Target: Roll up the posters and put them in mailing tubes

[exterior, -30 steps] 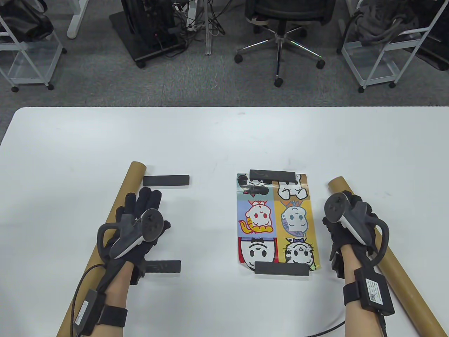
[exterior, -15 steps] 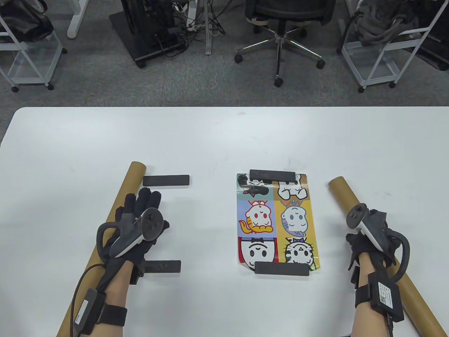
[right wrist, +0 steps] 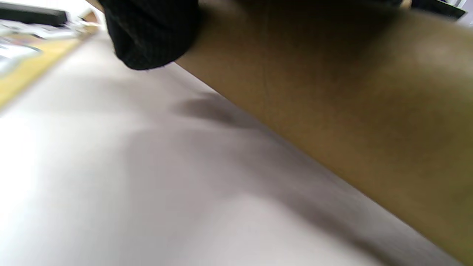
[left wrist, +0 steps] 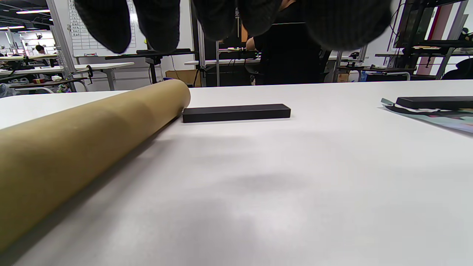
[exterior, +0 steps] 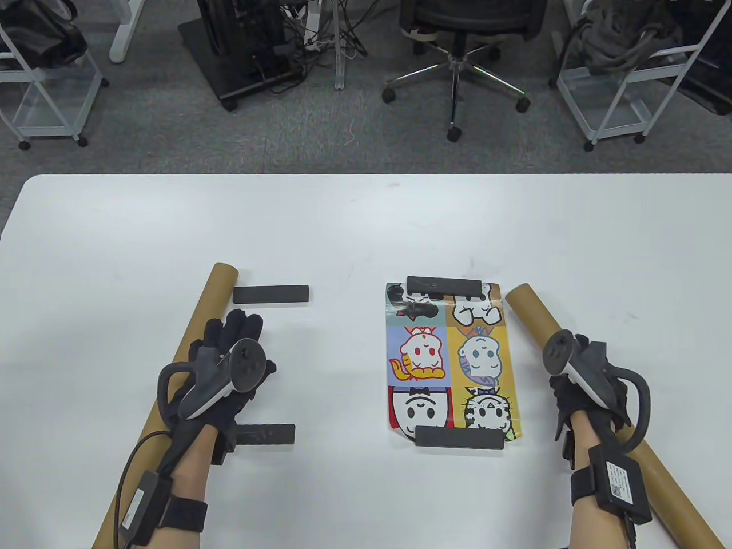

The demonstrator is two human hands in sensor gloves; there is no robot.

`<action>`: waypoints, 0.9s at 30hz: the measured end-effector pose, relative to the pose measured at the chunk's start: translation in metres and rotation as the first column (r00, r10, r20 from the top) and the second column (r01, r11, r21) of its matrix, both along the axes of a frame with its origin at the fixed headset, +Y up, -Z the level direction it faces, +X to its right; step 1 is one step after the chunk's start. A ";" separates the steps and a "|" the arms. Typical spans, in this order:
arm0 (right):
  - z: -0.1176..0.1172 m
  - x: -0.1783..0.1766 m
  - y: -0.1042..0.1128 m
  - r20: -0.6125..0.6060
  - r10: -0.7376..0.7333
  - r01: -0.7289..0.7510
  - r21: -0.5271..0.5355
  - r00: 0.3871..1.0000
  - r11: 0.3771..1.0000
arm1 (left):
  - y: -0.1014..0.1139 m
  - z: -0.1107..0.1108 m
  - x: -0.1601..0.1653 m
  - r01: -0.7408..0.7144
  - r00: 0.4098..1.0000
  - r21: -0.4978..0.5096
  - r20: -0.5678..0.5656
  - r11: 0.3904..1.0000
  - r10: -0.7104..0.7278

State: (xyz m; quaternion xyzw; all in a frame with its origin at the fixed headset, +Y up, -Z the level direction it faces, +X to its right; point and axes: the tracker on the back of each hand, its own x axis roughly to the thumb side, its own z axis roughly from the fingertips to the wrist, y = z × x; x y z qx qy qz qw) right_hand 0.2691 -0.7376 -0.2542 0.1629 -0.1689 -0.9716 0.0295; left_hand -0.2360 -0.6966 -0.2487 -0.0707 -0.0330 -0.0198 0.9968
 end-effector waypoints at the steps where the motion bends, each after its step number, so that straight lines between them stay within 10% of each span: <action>1: -0.002 -0.008 0.003 -0.018 -0.013 0.013 0.011 1.000 1.000 | 0.001 0.000 0.000 -0.007 1.000 0.006 0.000 1.000 0.007; 19: -0.010 -0.137 0.036 -0.432 -0.031 0.103 0.146 0.901 0.984 | 0.003 0.001 0.013 -0.080 0.995 0.072 0.062 0.994 0.076; 27: 0.005 -0.174 0.041 -0.554 0.049 0.055 0.169 0.831 0.984 | 0.002 0.000 0.042 -0.365 0.922 -0.040 0.123 0.930 0.367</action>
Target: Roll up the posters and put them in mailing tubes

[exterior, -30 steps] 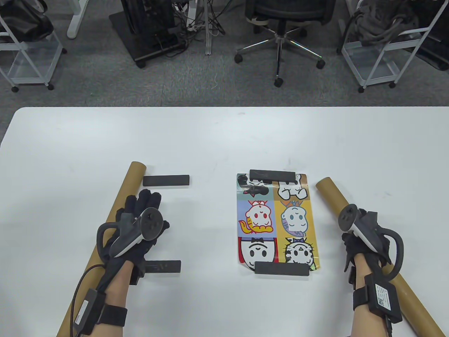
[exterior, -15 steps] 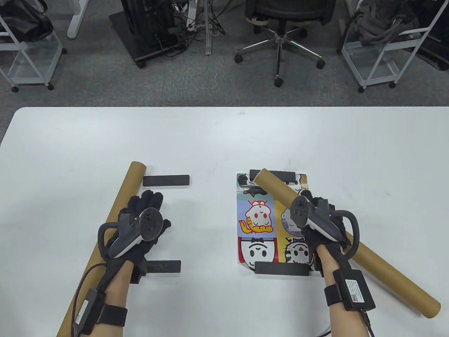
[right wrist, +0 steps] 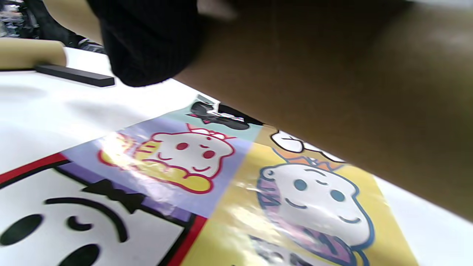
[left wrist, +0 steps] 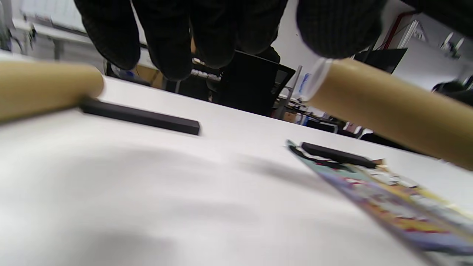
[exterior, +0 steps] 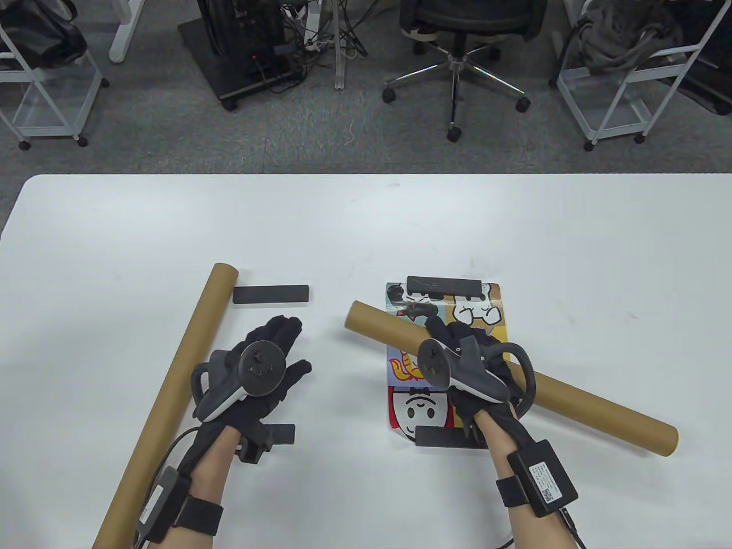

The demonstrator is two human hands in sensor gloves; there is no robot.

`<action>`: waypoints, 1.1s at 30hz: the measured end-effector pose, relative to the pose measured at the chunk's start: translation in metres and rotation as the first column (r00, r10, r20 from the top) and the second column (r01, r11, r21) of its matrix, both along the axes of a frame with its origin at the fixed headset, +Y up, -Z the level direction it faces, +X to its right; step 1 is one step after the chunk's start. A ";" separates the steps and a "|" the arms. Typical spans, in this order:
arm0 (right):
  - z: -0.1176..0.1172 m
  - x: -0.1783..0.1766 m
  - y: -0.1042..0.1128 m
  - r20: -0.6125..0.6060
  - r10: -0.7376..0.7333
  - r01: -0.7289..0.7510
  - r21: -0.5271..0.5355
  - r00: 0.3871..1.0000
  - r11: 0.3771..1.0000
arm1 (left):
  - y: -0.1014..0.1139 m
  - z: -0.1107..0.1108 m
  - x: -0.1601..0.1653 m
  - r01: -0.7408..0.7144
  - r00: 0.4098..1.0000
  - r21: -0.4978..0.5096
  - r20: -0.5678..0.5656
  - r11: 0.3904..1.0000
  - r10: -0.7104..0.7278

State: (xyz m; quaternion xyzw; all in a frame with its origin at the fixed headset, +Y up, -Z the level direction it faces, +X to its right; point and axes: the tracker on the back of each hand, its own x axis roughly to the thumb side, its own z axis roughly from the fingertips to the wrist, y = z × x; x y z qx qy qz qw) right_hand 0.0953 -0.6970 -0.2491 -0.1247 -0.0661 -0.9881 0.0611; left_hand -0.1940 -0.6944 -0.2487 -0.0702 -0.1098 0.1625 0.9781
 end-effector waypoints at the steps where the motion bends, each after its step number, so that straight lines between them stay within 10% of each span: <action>1: 0.004 -0.006 0.002 -0.025 0.007 -0.007 0.007 1.000 1.000 | -0.001 -0.002 0.003 -0.065 0.998 -0.031 0.000 0.997 0.065; 12: 0.014 -0.028 0.005 -0.141 -0.012 0.017 0.033 0.990 0.999 | -0.016 -0.009 -0.005 -0.548 0.832 -0.213 -0.238 0.809 0.501; 18: 0.015 -0.023 0.006 -0.153 -0.001 0.012 0.072 0.988 0.997 | -0.010 -0.008 -0.005 -0.472 0.872 -0.118 -0.205 0.874 0.444; 33: 0.017 -0.025 0.003 -0.158 -0.010 0.025 0.093 0.987 0.995 | -0.012 -0.008 -0.014 -0.640 0.759 -0.154 -0.284 0.753 0.586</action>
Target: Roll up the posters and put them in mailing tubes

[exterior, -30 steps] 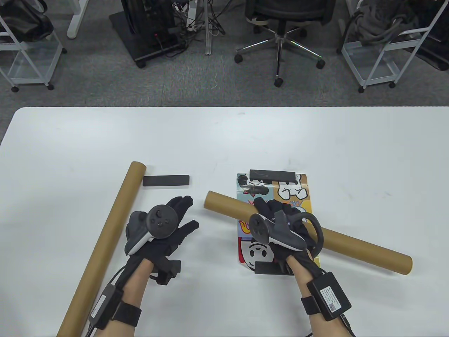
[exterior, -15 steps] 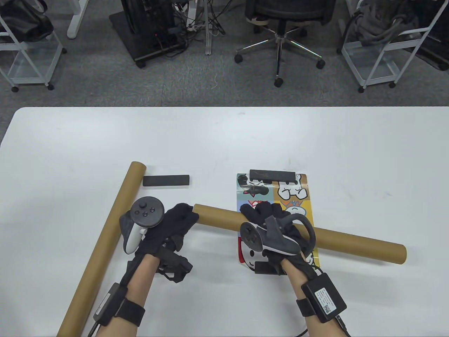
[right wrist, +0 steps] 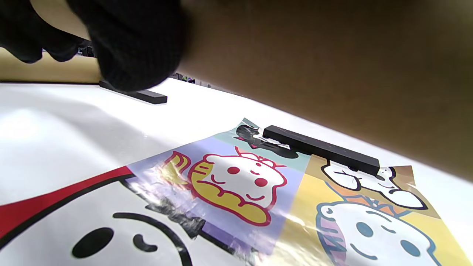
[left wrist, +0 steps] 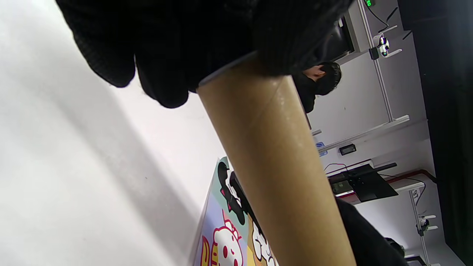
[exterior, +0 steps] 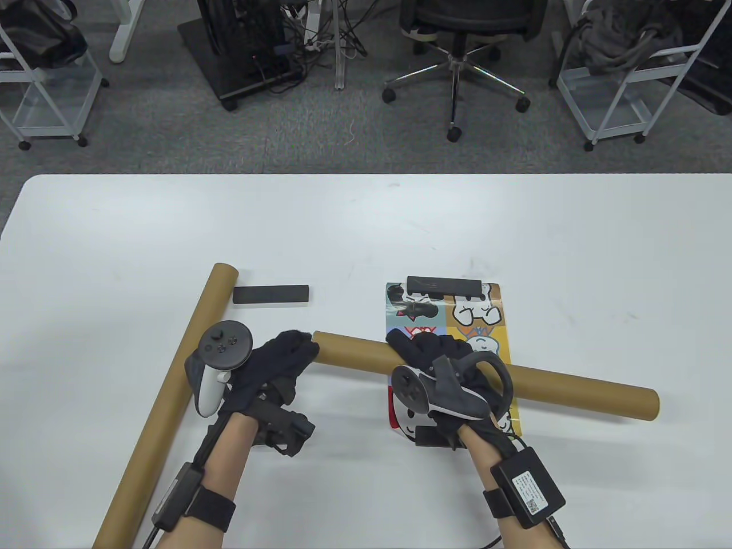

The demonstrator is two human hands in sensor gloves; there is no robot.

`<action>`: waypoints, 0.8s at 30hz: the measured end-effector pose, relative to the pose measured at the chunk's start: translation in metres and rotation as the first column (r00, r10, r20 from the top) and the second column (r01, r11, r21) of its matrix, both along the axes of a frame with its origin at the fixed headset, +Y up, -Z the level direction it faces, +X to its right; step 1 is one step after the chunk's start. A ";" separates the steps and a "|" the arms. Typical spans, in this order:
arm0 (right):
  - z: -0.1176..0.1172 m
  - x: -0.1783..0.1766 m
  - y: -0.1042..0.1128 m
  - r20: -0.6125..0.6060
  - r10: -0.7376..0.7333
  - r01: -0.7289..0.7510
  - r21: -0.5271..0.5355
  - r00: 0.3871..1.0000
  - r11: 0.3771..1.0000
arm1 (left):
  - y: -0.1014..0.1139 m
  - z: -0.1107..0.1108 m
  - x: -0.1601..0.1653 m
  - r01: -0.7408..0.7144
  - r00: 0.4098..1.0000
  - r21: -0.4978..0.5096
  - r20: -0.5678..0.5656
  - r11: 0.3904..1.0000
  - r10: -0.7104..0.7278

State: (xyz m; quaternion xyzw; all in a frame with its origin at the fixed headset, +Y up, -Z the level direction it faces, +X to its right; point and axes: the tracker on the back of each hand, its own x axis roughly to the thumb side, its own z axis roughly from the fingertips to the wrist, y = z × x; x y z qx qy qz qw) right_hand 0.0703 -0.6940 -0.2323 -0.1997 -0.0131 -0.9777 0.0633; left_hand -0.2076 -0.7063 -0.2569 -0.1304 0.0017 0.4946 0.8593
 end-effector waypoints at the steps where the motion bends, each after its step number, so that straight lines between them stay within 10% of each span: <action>1: 0.000 0.000 0.000 -0.001 -0.003 0.003 0.008 1.000 1.000 | 0.000 0.000 -0.001 -0.008 1.000 0.005 0.000 1.000 0.008; 24: 0.006 0.007 0.010 -0.025 -0.082 0.083 0.033 0.996 0.996 | 0.009 0.004 -0.011 -0.229 0.973 0.006 0.033 0.974 0.228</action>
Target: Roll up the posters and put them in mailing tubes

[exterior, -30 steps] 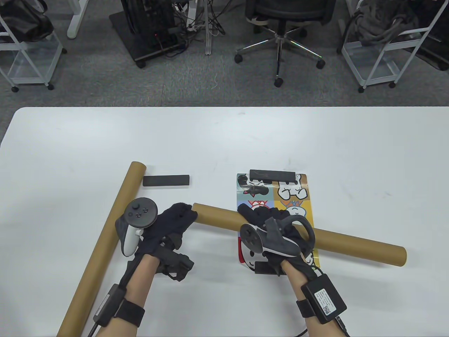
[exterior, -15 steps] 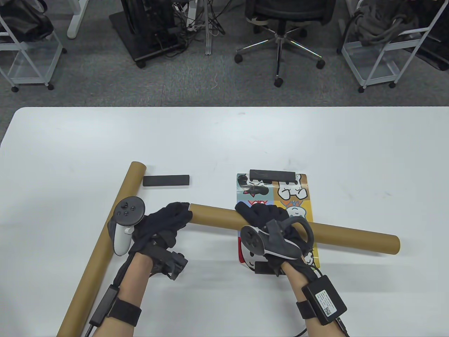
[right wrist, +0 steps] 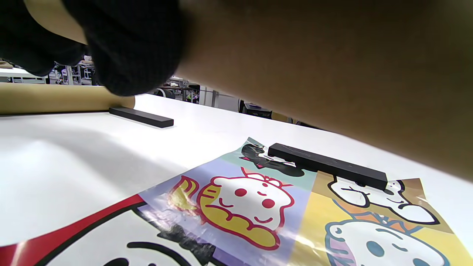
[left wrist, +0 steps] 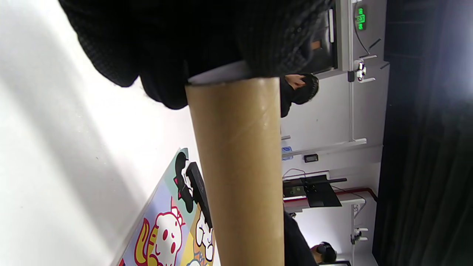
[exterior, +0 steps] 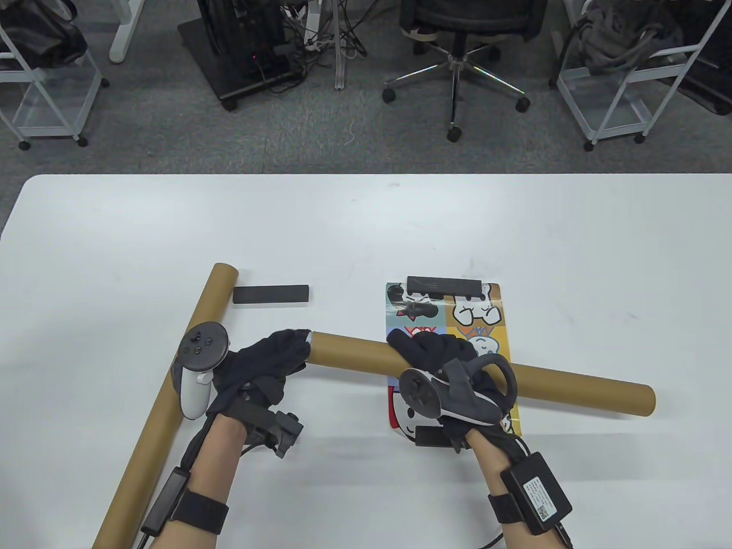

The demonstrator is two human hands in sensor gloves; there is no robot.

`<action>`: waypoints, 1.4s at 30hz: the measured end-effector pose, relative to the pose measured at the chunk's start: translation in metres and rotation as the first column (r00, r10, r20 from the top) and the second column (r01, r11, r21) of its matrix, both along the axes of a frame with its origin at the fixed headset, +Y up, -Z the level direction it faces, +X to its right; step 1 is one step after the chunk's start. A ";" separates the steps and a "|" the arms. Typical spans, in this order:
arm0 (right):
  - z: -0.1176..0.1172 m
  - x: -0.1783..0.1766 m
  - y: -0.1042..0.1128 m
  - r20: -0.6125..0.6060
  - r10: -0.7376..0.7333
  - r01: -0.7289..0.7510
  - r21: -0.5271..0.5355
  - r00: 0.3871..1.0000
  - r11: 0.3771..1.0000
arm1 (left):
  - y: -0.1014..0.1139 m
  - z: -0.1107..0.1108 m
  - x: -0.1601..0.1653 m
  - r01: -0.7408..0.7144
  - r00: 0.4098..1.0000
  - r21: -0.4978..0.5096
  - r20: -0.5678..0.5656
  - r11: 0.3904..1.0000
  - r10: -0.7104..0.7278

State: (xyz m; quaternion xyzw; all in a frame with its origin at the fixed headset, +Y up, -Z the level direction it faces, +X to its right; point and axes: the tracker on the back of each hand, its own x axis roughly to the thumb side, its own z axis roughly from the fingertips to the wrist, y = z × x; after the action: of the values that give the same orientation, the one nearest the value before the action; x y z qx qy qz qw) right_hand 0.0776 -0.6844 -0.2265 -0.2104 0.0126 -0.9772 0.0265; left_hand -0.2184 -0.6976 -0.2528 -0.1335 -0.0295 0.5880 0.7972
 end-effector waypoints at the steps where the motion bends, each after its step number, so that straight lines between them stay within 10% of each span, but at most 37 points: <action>1: 0.000 0.000 0.000 0.000 0.001 -0.001 -0.002 1.000 1.000 | 0.001 0.000 0.001 0.013 1.000 0.006 -0.012 1.000 -0.013; 13: -0.004 0.015 -0.003 0.043 -0.014 0.016 -0.029 0.999 0.999 | -0.004 -0.001 -0.012 -0.125 0.989 -0.046 -0.080 0.991 0.121; 22: -0.009 0.030 -0.007 0.113 0.018 -0.012 -0.045 0.993 0.999 | -0.006 -0.005 -0.013 0.276 0.959 0.007 -0.072 0.961 -0.275; 25: -0.011 0.033 -0.008 0.125 0.017 -0.011 -0.049 0.992 0.999 | -0.010 -0.006 -0.004 0.520 0.854 0.051 -0.047 0.852 -0.519; 32: -0.012 0.037 -0.009 0.150 0.027 -0.017 -0.066 0.988 0.998 | -0.030 -0.008 0.023 0.908 0.386 0.163 0.026 0.385 -0.922; 42: -0.012 0.038 -0.008 0.157 0.040 -0.029 -0.071 0.987 0.997 | -0.044 -0.003 0.042 0.958 0.097 0.274 -0.025 0.086 -0.995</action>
State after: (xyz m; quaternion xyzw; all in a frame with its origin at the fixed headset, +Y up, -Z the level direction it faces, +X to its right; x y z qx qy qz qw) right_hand 0.1153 -0.6921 -0.2381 -0.1332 -0.0265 -0.9900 0.0369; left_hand -0.1762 -0.7418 -0.2558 -0.0783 -0.0645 -0.1155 0.9881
